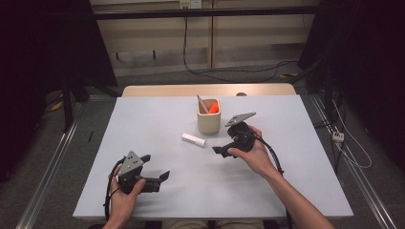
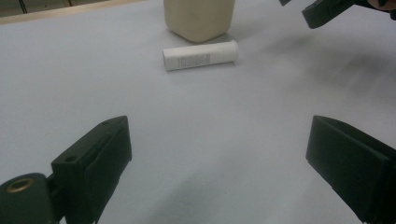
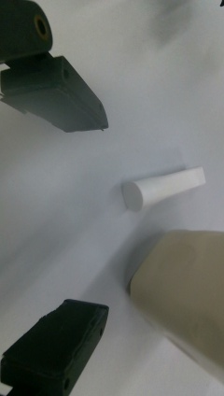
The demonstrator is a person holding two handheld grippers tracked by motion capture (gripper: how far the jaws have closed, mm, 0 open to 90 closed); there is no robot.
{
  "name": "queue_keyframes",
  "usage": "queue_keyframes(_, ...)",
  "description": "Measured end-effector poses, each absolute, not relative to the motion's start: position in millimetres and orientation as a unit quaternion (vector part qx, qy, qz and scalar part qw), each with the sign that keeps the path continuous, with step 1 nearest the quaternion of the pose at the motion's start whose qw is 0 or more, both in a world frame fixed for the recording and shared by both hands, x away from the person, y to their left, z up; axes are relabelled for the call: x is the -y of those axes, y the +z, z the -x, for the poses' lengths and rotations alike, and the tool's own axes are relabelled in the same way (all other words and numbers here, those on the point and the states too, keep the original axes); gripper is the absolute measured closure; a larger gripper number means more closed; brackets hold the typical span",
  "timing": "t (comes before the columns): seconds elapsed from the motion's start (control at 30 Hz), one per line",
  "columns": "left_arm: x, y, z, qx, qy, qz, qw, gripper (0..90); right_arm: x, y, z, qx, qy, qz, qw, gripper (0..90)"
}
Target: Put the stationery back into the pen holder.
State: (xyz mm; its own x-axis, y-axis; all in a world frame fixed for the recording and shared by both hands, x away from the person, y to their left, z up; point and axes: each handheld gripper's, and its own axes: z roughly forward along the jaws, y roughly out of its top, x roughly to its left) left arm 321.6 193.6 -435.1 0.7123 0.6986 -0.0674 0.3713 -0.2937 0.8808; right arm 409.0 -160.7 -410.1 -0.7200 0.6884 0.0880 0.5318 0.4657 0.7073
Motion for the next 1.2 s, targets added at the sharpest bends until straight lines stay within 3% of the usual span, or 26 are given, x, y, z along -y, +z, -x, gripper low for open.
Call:
queue_keyframes(0.53,-196,-433,-319,-0.34,0.177,-0.779,0.496,6.5,131,-411,-437,-0.871,0.355,-0.331,0.076,18.2)
queue_keyframes(1.2,-196,-434,-320,-0.347,0.178,-0.777,0.494,5.4,86,-417,-458,-0.916,0.28,-0.28,0.061,48.2)
